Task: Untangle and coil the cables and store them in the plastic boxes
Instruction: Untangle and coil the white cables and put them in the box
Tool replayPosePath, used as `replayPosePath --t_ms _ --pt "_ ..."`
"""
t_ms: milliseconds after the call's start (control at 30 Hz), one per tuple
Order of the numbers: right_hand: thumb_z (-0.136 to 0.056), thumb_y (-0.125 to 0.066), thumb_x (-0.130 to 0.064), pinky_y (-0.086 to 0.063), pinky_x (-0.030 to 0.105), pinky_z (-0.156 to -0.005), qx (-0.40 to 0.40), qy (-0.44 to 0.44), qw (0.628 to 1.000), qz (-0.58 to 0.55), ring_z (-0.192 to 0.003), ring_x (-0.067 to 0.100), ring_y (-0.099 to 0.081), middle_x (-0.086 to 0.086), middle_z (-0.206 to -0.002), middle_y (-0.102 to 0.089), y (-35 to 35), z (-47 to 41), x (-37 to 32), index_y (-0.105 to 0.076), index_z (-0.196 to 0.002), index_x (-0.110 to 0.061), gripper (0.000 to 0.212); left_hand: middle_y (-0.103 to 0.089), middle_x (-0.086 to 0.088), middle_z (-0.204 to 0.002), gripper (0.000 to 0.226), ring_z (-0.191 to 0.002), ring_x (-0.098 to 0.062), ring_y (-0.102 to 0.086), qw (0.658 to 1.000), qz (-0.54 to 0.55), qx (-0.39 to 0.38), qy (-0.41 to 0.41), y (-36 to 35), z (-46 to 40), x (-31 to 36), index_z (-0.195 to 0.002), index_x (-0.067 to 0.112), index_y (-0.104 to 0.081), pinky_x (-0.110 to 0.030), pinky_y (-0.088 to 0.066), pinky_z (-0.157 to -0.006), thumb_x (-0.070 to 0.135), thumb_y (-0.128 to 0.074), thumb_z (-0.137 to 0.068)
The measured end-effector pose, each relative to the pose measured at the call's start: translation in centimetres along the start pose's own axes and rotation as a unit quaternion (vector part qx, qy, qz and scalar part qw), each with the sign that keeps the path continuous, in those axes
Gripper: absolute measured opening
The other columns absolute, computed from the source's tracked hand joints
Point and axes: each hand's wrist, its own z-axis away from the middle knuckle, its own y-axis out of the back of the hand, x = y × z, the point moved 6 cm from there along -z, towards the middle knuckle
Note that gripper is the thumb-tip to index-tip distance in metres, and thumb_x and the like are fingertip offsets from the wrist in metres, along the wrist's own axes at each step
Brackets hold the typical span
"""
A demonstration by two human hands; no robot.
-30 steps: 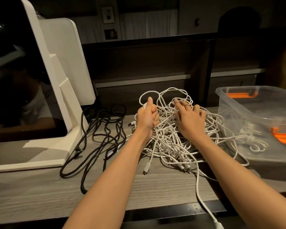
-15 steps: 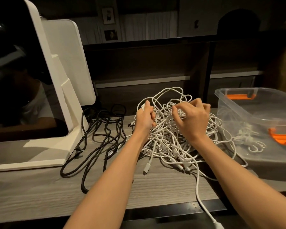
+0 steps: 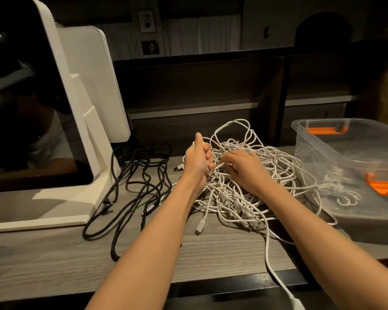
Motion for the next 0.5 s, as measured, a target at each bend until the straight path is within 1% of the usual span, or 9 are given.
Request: replayPosePath --t_ms 67,133,200,267,333,367,400,433,500 --pt "-0.090 -0.057 -0.010 -0.036 0.037 -0.094 0.015 -0.034 0.999 0.002 -0.111 0.020 -0.055 -0.001 -0.113 -0.065 -0.1 -0.1 0.7 -0.065 -0.111 -0.016 0.024 -0.030 0.005 -0.053 0.046 -0.039 -0.005 -0.026 0.998 0.027 -0.029 0.039 -0.4 0.0 -0.5 -0.068 0.017 -0.038 -0.015 -0.024 -0.036 0.043 -0.029 -0.105" --pt "-0.086 -0.060 -0.004 -0.041 0.042 -0.095 0.040 -0.061 0.997 -0.019 -0.109 0.023 -0.057 0.001 -0.110 -0.066 -0.1 -0.1 1.5 -0.067 -0.109 -0.014 0.026 -0.031 0.006 -0.049 0.048 -0.035 -0.003 -0.025 0.992 0.041 -0.065 0.099 -0.7 0.1 -1.0 -0.066 0.016 -0.038 -0.014 -0.022 -0.033 0.043 -0.030 -0.105" --pt "-0.086 -0.061 -0.003 -0.045 0.047 -0.091 0.070 -0.088 0.993 -0.036 -0.103 0.024 -0.060 0.002 -0.105 -0.068 0.1 0.0 2.2 -0.069 -0.104 -0.013 0.023 -0.031 0.006 -0.045 0.049 -0.031 -0.002 -0.025 0.980 0.069 -0.093 0.161 -0.9 0.2 -1.6 -0.064 0.016 -0.037 -0.012 -0.021 -0.030 0.043 -0.030 -0.105" --pt "-0.086 -0.062 -0.003 -0.047 0.042 -0.087 0.109 -0.092 0.988 -0.059 -0.098 0.024 -0.061 0.002 -0.100 -0.069 0.7 0.1 2.5 -0.072 -0.100 -0.013 0.019 -0.032 0.006 -0.044 0.050 -0.030 -0.002 -0.025 0.973 0.086 -0.096 0.192 -0.9 0.5 -1.6 -0.064 0.016 -0.036 -0.011 -0.021 -0.029 0.045 -0.030 -0.105" --pt "-0.086 -0.064 -0.002 -0.046 0.033 -0.079 0.162 -0.093 0.979 -0.082 -0.095 0.021 -0.059 0.001 -0.099 -0.070 1.9 0.4 2.4 -0.074 -0.097 -0.012 0.017 -0.036 0.004 -0.050 0.049 -0.034 -0.003 -0.026 0.985 0.034 -0.069 0.153 -0.5 0.2 -1.2 -0.067 0.016 -0.037 -0.012 -0.022 -0.031 0.045 -0.029 -0.105" --pt "-0.087 -0.064 -0.004 -0.046 0.032 -0.075 0.180 -0.092 0.976 -0.079 -0.094 0.020 -0.057 -0.001 -0.098 -0.069 2.4 0.7 2.2 -0.074 -0.096 -0.013 0.015 -0.038 0.002 -0.055 0.047 -0.037 -0.004 -0.027 0.992 -0.004 -0.052 0.119 -0.2 0.1 -0.9 -0.068 0.016 -0.038 -0.012 -0.022 -0.033 0.045 -0.029 -0.105" --pt "-0.088 -0.063 -0.008 -0.046 0.034 -0.072 0.177 -0.082 0.979 -0.064 -0.094 0.019 -0.057 -0.002 -0.098 -0.069 2.6 0.7 1.8 -0.074 -0.095 -0.014 0.014 -0.040 0.002 -0.059 0.046 -0.040 -0.004 -0.028 0.995 -0.027 -0.038 0.089 0.0 0.0 -0.7 -0.069 0.016 -0.038 -0.013 -0.022 -0.034 0.044 -0.029 -0.105" --pt "-0.090 -0.062 -0.010 -0.047 0.036 -0.071 0.151 -0.066 0.985 -0.043 -0.095 0.020 -0.057 -0.003 -0.099 -0.069 2.4 0.6 1.4 -0.073 -0.096 -0.016 0.013 -0.042 0.001 -0.061 0.046 -0.041 -0.004 -0.029 0.996 -0.030 -0.031 0.075 0.1 -0.1 -0.5 -0.070 0.016 -0.038 -0.013 -0.023 -0.035 0.044 -0.029 -0.105" --pt "-0.089 -0.062 -0.012 -0.044 0.038 -0.078 0.081 -0.049 0.995 -0.003 -0.103 0.022 -0.056 -0.004 -0.108 -0.068 1.2 0.4 1.0 -0.070 -0.104 -0.018 0.018 -0.043 0.000 -0.063 0.045 -0.041 -0.004 -0.030 0.996 -0.008 -0.032 0.079 0.1 -0.1 -0.6 -0.071 0.015 -0.039 -0.013 -0.023 -0.035 0.044 -0.030 -0.105"
